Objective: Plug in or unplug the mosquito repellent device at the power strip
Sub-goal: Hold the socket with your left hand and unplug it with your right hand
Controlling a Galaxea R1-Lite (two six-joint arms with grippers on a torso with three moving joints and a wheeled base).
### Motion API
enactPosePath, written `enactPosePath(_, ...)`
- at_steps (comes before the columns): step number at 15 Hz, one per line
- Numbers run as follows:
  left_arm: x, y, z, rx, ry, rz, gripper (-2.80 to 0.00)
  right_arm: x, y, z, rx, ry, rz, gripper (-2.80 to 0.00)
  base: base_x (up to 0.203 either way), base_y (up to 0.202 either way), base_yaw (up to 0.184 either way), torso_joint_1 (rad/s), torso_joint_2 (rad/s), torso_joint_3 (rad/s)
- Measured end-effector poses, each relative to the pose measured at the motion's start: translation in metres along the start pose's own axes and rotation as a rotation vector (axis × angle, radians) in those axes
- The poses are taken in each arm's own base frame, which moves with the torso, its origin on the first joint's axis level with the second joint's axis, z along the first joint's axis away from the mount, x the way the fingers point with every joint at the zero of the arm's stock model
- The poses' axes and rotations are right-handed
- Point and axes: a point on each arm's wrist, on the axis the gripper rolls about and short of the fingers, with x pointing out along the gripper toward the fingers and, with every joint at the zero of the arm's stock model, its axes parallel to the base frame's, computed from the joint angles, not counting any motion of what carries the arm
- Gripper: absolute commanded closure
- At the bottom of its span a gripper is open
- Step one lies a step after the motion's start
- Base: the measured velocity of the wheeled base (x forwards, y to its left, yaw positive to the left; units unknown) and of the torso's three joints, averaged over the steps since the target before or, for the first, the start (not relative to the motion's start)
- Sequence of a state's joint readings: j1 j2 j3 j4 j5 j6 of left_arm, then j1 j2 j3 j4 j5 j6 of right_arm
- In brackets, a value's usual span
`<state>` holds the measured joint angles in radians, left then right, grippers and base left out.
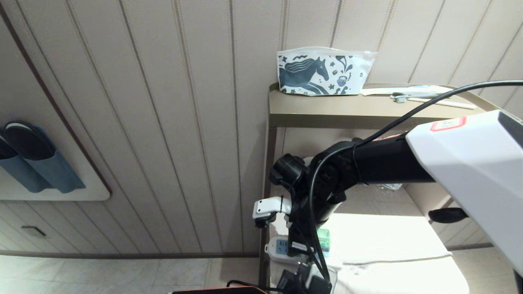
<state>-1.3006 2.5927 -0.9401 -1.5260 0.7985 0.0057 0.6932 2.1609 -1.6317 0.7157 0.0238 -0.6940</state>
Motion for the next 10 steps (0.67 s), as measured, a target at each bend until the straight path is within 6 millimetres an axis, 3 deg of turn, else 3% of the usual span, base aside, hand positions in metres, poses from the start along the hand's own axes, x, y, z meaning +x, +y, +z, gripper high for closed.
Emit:
enactPosePath(5, -0.0004, 0.0004, 0.0090, -0.011, -0.013, -0.003, 0.00, 0.0015, -0.0020, 0.0003, 0.002, -0.003, -0.008, 0.00, 0.000, 0.000, 0.000, 0.000, 0.00, 0.000)
enactPosePath(10, 0.0024, -0.0015, 0.0044, -0.007, -0.012, -0.004, 0.00, 0.0036, -0.0009, 0.0037, -0.006, -0.013, -0.014, 0.00, 0.000, 0.000, 0.000, 0.000, 0.00, 0.000)
